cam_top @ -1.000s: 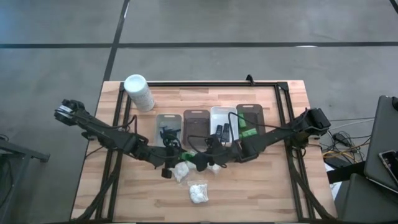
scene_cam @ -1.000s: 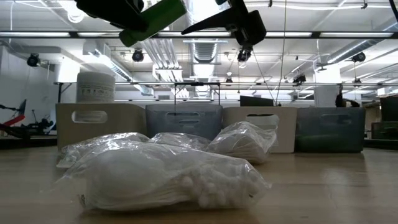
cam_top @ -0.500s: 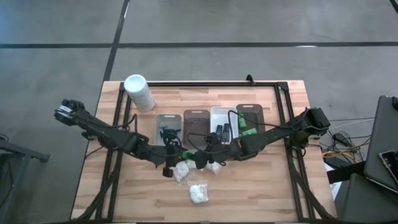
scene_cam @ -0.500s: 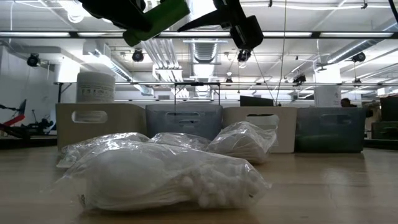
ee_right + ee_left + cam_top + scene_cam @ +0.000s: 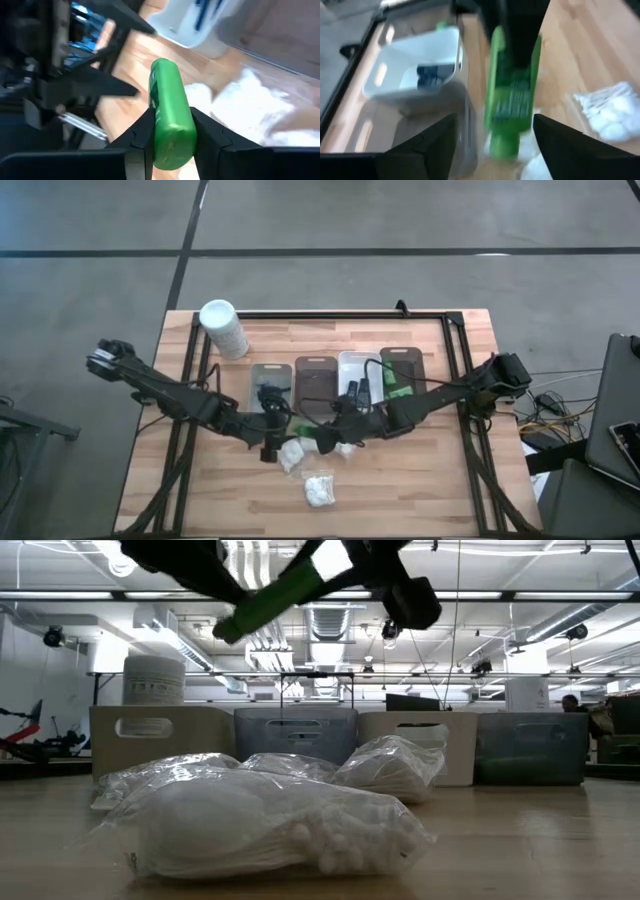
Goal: Pick & Place Travel size toiletries
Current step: Put the shampoo into the right black bin
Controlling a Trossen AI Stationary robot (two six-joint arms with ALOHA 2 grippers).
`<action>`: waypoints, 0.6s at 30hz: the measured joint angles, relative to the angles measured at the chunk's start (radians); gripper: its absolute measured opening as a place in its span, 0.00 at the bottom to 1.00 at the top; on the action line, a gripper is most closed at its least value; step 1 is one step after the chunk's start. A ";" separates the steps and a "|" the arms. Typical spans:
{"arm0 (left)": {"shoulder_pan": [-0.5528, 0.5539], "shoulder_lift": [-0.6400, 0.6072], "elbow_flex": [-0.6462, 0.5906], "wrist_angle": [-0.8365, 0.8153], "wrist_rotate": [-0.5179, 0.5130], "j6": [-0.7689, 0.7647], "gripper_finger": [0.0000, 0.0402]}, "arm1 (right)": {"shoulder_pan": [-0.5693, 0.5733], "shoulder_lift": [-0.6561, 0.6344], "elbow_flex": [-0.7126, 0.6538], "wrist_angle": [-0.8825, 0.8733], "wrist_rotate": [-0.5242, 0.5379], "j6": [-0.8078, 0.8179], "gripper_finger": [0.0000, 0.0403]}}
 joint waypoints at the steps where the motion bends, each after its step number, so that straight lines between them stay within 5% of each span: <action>1: 0.000 -0.007 0.000 -0.029 0.000 -0.028 0.67 | 0.004 -0.002 0.000 -0.019 0.004 0.002 0.21; 6: 0.000 -0.061 0.000 -0.260 0.012 -0.234 0.70 | 0.056 -0.053 0.003 -0.193 0.118 0.088 0.23; 11: -0.004 -0.108 0.000 -0.434 0.044 -0.437 0.68 | 0.138 -0.142 0.008 -0.599 0.313 0.364 0.23; 18: -0.005 -0.131 -0.032 -0.478 0.103 -0.544 0.68 | 0.163 -0.235 -0.008 -1.204 0.340 0.770 0.23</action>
